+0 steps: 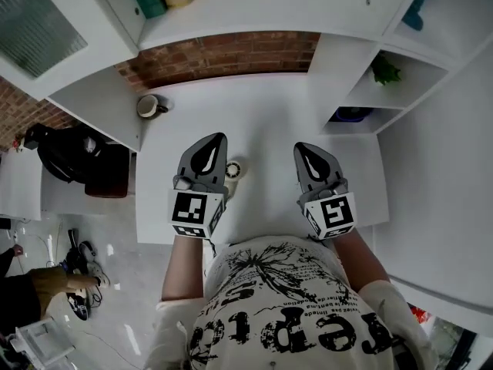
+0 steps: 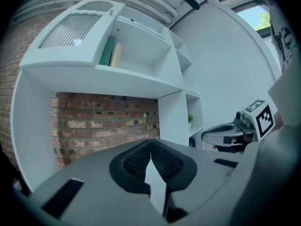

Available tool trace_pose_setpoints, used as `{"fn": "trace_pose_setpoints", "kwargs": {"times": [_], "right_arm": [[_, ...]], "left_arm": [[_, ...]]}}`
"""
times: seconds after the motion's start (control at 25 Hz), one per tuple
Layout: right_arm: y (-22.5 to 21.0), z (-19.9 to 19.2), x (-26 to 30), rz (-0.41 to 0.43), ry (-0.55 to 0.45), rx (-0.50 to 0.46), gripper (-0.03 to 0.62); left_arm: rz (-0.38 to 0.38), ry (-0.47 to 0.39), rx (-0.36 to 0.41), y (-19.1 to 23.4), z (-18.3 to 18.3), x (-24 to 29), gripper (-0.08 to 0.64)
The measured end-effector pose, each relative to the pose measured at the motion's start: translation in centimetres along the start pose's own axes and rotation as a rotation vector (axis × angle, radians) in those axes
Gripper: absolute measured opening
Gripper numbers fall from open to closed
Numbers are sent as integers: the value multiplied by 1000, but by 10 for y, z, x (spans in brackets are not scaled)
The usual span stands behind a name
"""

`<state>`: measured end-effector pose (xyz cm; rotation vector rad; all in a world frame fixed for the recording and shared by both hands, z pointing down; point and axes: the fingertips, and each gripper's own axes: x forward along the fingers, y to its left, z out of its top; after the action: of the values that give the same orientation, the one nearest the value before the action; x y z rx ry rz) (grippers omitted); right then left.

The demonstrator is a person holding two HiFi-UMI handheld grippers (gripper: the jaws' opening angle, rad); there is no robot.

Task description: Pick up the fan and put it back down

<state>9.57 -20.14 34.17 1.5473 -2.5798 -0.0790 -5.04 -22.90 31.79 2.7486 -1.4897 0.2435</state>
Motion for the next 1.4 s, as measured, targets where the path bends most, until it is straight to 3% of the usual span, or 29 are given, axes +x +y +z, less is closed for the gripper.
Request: {"fn": "trace_pose_setpoints", "kwargs": {"times": [0.12,0.24,0.32,0.44,0.8,1.04,1.24,1.4], "right_arm": [[-3,16,-6,1,-35,-9,14],[-2,31,-12,12,-75,-16,14],[1,38,-14,27,-93,-16,14],[9,41,-15,62,-104,-27,14],[14,45,-18,80,-92,-47,13],[20,50,-21,77,-84,-62,12],[25,47,-22,67,-82,-68,14],[26,47,-21,61,-80,-64,14]], "left_arm": [[-9,-64,49,-8,25,-13,14],[-10,-132,15,-11,43,-29,14],[-24,-129,25,-14,45,-38,14],[-42,-192,50,-19,55,-42,14],[-30,-190,-5,-14,51,-45,14],[-50,-73,4,-13,31,-52,14],[-51,-194,-37,-15,48,-54,14],[-64,-146,-36,-14,38,-55,14]]}}
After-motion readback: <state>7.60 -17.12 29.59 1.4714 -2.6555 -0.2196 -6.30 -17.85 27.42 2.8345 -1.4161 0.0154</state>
